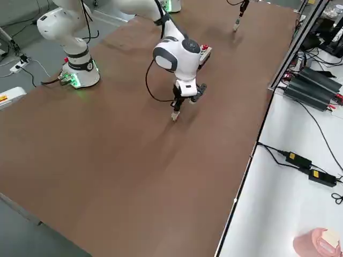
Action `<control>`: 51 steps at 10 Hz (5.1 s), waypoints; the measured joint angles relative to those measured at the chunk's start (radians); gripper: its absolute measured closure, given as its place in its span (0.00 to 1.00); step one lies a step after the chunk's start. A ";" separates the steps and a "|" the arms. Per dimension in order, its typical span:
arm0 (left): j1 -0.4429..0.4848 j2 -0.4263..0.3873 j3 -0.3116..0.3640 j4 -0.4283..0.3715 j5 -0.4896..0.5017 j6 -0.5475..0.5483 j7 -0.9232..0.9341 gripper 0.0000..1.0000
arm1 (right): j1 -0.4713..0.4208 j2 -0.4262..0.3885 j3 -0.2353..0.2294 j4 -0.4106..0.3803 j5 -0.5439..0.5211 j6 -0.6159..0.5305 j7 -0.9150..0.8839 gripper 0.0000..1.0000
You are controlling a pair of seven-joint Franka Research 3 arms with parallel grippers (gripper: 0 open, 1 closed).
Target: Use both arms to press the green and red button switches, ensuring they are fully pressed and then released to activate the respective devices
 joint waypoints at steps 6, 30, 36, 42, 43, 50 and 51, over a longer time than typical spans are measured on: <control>0.003 -0.137 0.001 0.269 0.000 -0.425 -0.002 0.56 | 0.000 0.000 0.000 0.016 0.000 -0.053 0.001 0.99; -0.113 -0.224 0.105 0.600 -0.001 -0.809 -0.012 0.00 | 0.001 -0.151 0.003 0.117 0.001 -0.262 0.020 0.46; -0.121 -0.224 0.093 0.601 -0.001 -0.811 -0.012 0.00 | 0.014 -0.401 0.004 0.225 -0.001 -0.623 0.019 0.00; -0.121 -0.224 0.093 0.601 -0.001 -0.811 -0.011 0.00 | 0.008 -0.459 -0.007 0.375 -0.001 -0.702 0.019 0.00; -0.121 -0.224 0.093 0.601 -0.001 -0.811 -0.011 0.00 | 0.008 -0.466 -0.007 0.395 -0.001 -0.712 0.019 0.00; -0.116 -0.224 0.095 0.600 -0.001 -0.812 -0.012 0.00 | 0.008 -0.477 -0.005 0.449 0.006 -0.799 0.071 0.00; -0.116 -0.224 0.095 0.600 -0.001 -0.812 -0.011 0.00 | 0.008 -0.476 -0.005 0.439 0.015 -0.790 0.071 0.00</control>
